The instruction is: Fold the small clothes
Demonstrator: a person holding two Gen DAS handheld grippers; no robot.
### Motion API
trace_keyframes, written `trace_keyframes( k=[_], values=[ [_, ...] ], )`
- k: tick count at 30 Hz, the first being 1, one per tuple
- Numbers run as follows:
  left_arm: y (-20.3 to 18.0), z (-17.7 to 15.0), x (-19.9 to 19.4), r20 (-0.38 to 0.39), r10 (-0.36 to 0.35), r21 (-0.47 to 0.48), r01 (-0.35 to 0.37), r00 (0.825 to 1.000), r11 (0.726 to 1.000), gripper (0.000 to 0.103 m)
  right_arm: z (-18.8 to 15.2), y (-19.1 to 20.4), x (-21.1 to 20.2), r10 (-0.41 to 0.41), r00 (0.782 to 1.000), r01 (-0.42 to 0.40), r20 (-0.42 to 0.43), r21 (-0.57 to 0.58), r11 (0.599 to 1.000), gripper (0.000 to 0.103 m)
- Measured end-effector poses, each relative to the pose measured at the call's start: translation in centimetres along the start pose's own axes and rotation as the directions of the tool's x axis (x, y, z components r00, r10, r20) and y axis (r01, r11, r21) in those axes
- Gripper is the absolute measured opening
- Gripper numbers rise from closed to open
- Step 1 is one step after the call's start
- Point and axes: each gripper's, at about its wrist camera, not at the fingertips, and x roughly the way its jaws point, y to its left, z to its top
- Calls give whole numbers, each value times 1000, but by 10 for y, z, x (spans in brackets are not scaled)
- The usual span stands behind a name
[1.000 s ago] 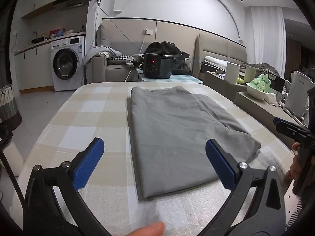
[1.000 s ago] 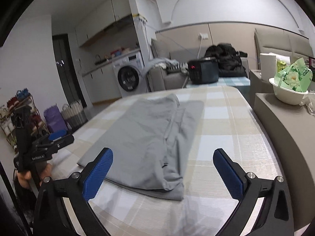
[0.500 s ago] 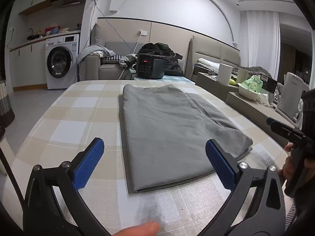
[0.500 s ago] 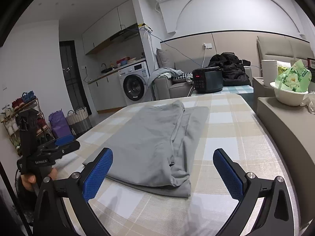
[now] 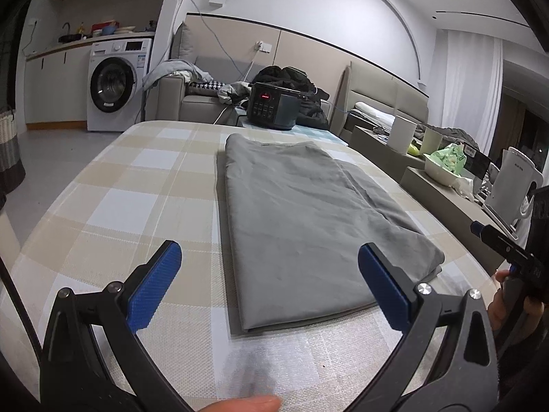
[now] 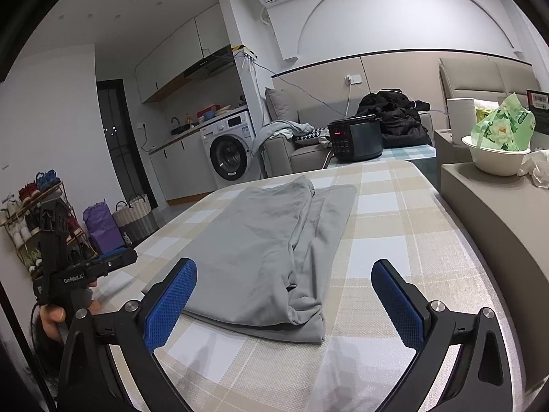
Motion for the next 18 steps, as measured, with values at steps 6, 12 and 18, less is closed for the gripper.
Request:
trace_keyframes(
  k=[6,12,18],
  values=[
    [3,0,5,-12,-5,-5,5,1000,1000,102,-1,2,0,-6,1000,6,-8,-7,1000,103],
    [5,1,7,-18,-2,-11,2,1000,1000,102,-1,1,1,-5,1000,5,-10,1,1000,103],
    [5,1,7,-18,-2,-10,2,1000,1000,102,-1,1,1,-6,1000,6,-12,0,1000,103]
  ],
)
